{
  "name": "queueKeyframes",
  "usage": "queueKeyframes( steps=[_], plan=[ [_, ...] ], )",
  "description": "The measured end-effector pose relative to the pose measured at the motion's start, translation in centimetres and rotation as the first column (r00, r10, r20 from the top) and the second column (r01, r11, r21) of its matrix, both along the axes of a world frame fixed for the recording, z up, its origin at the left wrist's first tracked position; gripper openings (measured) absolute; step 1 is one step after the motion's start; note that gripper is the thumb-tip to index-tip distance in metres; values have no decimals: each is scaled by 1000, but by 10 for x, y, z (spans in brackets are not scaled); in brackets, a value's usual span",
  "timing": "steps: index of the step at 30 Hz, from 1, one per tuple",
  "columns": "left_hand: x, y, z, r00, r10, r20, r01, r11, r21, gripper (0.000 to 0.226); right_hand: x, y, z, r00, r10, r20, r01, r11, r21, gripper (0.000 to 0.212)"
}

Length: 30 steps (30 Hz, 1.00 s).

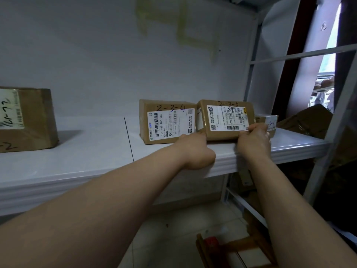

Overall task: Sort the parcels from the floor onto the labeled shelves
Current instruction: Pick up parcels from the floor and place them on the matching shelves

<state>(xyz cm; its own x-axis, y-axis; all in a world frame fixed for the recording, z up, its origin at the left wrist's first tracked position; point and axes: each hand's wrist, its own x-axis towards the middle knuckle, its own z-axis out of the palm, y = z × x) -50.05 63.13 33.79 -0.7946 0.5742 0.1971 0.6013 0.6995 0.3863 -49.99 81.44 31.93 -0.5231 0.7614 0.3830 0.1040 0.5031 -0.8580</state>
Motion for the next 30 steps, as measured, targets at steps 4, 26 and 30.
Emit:
queueKeyframes(
  steps=[4,26,30],
  plan=[
    [-5,2,-2,999,51,-12,-51,999,-6,72,-5,-4,0,997,-34,66,31,998,47,31],
    [20,-26,-24,958,130,-256,26,850,527,24,1,-69,-9,973,77,219,-138,951,278,7],
    [41,-60,-40,946,157,-283,32,825,565,36,7,-90,-13,982,88,166,-133,950,281,4]
  ],
)
